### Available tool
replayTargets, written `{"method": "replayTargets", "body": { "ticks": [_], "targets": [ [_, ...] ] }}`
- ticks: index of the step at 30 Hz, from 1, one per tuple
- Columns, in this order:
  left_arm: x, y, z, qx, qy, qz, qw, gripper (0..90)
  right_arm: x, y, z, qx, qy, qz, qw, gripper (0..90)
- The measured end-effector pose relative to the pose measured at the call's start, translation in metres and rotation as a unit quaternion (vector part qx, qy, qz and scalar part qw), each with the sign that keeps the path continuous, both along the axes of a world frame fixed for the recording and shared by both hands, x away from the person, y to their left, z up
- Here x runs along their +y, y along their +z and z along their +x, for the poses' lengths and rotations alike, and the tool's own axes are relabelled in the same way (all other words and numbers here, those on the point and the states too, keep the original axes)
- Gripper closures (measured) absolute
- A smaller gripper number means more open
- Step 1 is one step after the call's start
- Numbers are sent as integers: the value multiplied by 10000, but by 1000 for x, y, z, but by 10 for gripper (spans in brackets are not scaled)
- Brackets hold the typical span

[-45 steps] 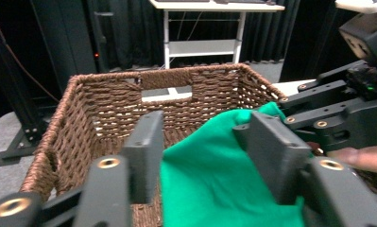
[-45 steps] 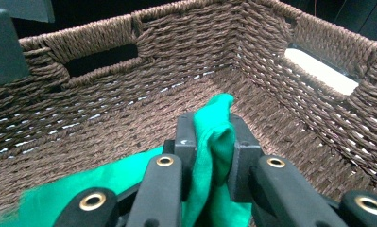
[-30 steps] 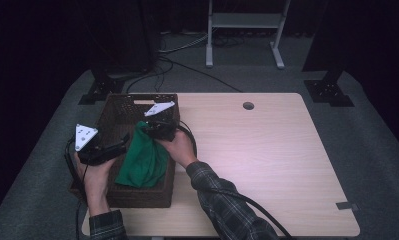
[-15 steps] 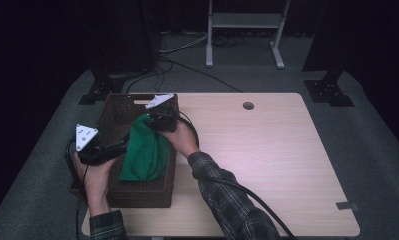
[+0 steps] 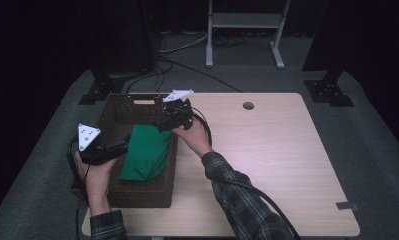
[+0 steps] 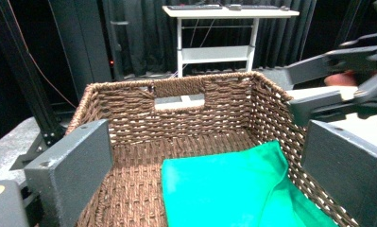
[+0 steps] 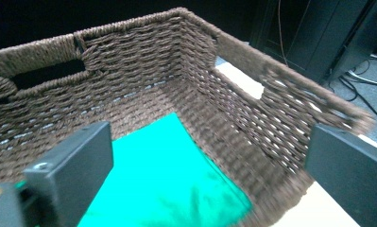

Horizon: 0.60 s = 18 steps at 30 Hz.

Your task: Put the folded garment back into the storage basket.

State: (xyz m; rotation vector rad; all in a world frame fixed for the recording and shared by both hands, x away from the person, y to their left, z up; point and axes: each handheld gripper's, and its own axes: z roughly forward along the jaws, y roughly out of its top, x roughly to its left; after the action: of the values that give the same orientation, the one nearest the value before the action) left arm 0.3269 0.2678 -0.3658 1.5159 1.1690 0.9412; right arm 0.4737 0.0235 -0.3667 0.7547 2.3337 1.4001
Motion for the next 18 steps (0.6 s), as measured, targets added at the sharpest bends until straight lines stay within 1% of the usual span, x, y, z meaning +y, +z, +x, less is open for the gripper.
{"method": "replayTargets", "body": {
  "ticks": [4,8,15,18],
  "targets": [
    [-1,0,1,17,-9,10,10000,12,-26,3,-8,-11,12,-38,10000,0],
    [-1,0,2,31,8,-26,10000,0,-58,3,-18,-27,-10,-97,9999,0],
    [-1,0,3,19,24,-56,10000,0,-124,3,-37,-65,-85,-170,9998,0],
    [-1,0,2,16,44,-60,10000,0,-155,3,-46,-64,-155,-151,9997,0]
  ]
}}
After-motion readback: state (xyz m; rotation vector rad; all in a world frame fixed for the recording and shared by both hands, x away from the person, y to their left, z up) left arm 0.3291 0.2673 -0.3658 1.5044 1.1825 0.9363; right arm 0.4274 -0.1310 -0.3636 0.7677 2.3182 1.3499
